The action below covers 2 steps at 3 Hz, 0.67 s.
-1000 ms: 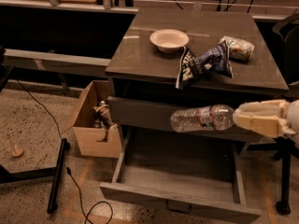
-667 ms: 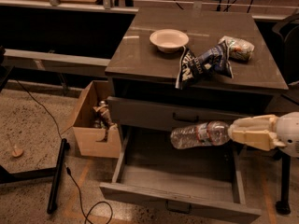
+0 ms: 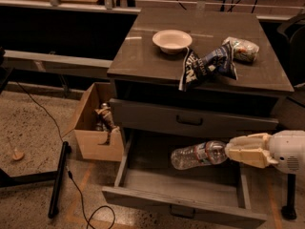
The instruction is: Place water bottle into middle drawer
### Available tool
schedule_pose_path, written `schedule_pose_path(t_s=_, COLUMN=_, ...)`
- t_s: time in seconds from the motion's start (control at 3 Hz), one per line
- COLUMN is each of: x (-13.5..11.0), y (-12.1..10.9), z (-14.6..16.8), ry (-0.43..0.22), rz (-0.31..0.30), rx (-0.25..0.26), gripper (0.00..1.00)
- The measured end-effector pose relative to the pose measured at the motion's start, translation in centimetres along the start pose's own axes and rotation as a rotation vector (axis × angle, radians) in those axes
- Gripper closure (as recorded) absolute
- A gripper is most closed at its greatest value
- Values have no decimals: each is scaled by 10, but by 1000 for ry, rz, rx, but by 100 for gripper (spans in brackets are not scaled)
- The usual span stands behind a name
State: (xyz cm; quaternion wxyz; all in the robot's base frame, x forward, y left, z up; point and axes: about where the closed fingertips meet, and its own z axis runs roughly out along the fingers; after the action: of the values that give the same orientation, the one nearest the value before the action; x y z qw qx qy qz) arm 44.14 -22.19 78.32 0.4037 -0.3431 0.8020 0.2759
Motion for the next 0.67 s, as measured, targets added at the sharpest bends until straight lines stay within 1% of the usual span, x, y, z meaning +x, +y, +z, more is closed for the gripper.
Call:
schedule_pose_path(t_s=0.33, x=18, y=2, z=26, ry=-58, rz=52, rx=-17, gripper=100)
schedule_pose_path(t_s=0.67, x=33, y=-11, z=76, ry=-146, rz=79, rx=-46, gripper=100)
